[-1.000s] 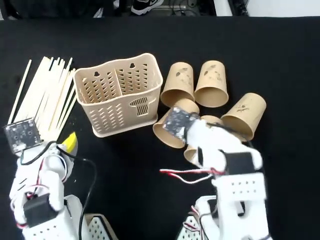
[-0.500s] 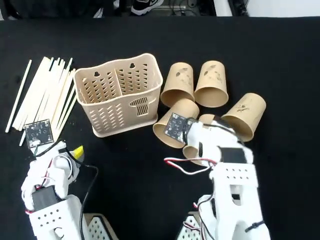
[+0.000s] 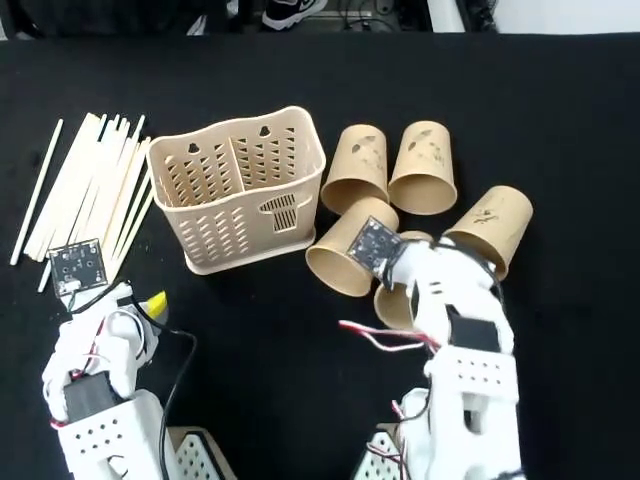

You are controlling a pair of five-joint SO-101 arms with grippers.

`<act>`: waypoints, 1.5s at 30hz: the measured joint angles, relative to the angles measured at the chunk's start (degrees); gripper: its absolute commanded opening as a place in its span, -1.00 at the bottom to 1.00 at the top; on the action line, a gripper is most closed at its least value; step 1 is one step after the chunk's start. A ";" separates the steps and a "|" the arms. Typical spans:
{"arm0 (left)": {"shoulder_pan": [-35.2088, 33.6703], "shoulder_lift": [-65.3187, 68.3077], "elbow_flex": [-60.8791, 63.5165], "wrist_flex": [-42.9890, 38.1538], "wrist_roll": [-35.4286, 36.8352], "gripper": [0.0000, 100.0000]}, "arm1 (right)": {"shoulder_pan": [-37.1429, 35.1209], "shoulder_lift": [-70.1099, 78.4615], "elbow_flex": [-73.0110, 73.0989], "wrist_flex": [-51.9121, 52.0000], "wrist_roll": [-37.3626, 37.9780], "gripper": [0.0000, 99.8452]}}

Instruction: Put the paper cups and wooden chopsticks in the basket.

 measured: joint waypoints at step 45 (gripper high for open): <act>0.00 0.00 1.76 -2.02 -0.97 -0.95 | -29.10 67.25 -128.18 64.09 -47.38 -0.98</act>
